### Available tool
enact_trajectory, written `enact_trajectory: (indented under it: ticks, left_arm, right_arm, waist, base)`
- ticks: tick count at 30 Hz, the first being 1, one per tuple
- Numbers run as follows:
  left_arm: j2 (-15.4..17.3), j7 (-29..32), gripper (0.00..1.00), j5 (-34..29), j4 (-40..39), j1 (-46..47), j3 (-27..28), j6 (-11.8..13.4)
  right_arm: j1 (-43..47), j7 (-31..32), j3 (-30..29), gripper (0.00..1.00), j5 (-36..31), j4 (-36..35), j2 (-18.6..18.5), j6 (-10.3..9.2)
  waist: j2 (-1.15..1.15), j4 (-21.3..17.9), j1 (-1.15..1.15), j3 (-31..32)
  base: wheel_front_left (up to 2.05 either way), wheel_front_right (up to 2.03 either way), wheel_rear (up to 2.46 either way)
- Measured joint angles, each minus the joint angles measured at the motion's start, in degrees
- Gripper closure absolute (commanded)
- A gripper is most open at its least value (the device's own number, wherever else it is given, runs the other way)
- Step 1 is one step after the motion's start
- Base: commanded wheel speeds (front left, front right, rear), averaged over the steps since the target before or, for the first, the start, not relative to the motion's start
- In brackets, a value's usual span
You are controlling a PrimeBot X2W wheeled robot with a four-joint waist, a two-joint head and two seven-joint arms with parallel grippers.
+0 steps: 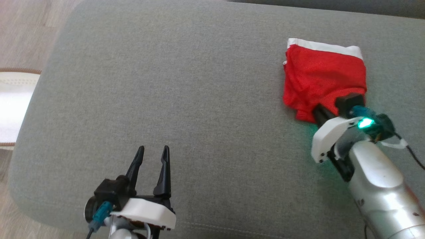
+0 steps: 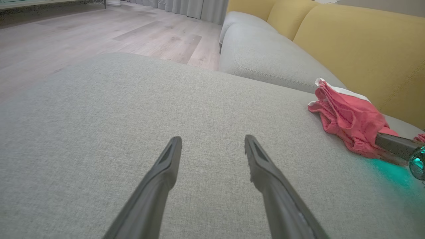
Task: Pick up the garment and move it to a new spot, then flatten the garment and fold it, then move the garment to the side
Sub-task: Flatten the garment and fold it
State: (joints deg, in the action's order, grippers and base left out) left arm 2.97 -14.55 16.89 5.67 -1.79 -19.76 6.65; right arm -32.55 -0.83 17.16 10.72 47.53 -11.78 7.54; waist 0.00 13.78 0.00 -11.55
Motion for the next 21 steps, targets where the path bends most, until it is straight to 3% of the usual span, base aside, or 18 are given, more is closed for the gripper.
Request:
enact_trajectory:
  ticks: [7,12,17,21]
  left_arm:
    - [0.00,0.00,0.00,0.01,-0.01,-0.01,0.02,0.24]
    - [0.00,0.00,0.00,0.01,-0.01,-0.02,0.14,0.25]
    - [0.01,0.00,0.00,0.34,0.18,-0.44,0.58,0.51]
    - [0.00,0.00,0.00,0.33,0.47,-0.81,1.80,0.48]
  right_arm:
    - [0.41,-0.01,10.89,1.00,4.49,-1.72,-0.01,0.00]
    - [1.29,-0.74,13.72,1.00,5.46,-1.90,0.16,0.00]
    - [4.94,-3.66,13.23,1.00,7.36,-2.43,1.21,0.00]
    - [7.59,-7.89,8.03,1.00,8.89,-4.37,2.18,0.00]
  waist:
    - [0.00,-1.37,0.00,0.77]
    - [0.00,-1.90,0.00,1.19]
    - [0.00,-2.65,0.00,2.72]
    - [0.00,-3.40,0.00,4.80]
  base:
    - [0.00,0.00,0.00]
    - [0.00,0.00,0.00]
    - [0.00,0.00,0.00]
    - [0.00,0.00,0.00]
